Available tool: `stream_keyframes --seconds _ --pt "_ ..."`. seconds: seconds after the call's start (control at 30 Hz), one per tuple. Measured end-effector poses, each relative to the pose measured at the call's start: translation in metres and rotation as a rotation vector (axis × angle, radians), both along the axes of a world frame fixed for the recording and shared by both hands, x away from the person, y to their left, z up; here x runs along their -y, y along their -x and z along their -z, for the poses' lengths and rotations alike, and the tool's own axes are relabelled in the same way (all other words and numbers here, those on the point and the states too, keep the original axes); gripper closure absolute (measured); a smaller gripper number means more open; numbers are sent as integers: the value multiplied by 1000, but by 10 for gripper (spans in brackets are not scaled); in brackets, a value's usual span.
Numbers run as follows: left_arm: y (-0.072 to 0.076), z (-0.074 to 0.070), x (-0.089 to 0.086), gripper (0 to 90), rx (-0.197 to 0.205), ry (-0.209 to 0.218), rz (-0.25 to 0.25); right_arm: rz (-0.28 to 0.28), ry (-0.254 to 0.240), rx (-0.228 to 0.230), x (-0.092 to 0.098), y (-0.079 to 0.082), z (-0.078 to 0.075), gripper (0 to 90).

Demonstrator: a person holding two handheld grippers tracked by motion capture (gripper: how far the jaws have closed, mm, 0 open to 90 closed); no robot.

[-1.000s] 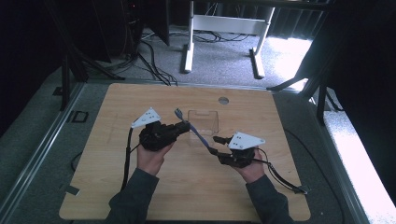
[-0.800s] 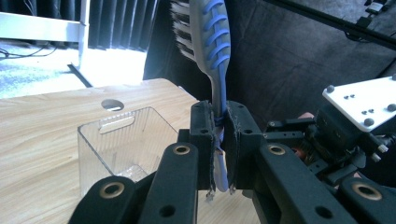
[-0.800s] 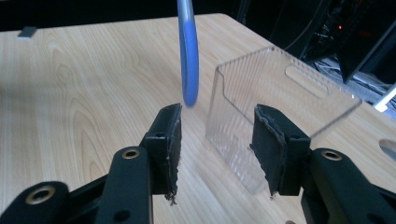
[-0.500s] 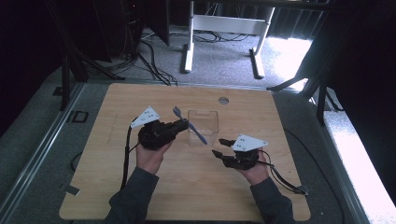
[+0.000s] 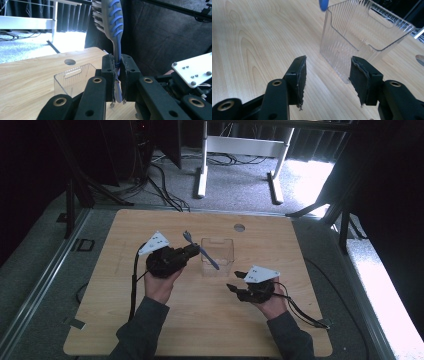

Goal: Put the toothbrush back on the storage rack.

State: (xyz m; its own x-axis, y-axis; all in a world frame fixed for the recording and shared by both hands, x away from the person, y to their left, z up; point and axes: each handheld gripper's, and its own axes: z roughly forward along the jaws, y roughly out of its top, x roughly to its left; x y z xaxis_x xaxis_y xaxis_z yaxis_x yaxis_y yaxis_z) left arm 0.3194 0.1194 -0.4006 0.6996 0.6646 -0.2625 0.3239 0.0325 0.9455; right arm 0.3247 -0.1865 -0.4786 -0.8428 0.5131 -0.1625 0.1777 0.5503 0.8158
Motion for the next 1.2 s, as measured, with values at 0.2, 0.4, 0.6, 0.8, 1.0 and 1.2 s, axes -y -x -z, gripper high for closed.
stream_keyframes --seconds 0.2,0.4,0.6,0.8,1.0,1.2 --pt "0 -4 2 829 25 -27 -13 4 13 -19 -1 1 5 464" --pt "-3 -5 4 828 42 -45 -28 6 26 -29 0 2 8 464" --pt "-7 -5 5 828 60 -66 -50 1 25 -29 0 3 8 465" --pt "-10 -4 8 828 76 -80 -46 -8 29 -34 -1 3 9 473" --pt "-15 -2 9 828 90 -99 -48 -12 30 -39 -2 4 9 473" --pt "-21 0 10 828 91 -111 -50 -15 29 -36 -2 4 9 474"
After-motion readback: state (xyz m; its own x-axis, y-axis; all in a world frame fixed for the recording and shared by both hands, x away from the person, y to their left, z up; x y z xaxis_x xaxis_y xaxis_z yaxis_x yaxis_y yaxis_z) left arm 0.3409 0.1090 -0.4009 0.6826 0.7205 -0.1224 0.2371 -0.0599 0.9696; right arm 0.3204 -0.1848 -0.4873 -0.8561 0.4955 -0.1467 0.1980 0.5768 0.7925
